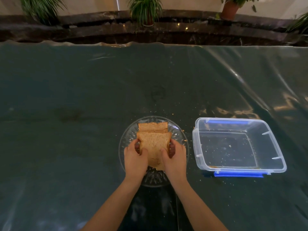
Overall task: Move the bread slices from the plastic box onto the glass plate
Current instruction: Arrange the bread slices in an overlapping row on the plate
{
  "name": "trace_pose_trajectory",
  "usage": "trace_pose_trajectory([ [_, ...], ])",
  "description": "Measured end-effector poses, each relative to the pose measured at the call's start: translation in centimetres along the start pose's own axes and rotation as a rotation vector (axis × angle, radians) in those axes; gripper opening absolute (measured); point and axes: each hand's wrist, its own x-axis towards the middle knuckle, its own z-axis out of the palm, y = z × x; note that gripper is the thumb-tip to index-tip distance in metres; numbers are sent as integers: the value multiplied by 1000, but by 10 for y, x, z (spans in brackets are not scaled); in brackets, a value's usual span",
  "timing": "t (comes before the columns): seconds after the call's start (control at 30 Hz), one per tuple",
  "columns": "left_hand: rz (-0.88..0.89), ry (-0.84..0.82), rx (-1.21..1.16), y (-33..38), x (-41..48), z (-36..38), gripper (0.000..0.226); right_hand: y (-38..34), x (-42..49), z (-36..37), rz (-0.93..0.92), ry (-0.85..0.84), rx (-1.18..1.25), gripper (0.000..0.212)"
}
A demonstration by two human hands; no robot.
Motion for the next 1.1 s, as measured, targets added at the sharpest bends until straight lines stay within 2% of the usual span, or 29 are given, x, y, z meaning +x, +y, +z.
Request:
trace_pose_trajectory([
  [0.53, 31, 15, 78, -14, -8, 3, 49, 15, 0, 3, -30, -11, -136, 42],
  [0.83, 80, 87, 115, -15, -21, 1, 41, 19, -11, 5, -145, 106, -256, 38],
  [1.1, 49, 80, 61, -13, -22, 3, 42, 13, -19, 3, -134, 73, -150, 35],
])
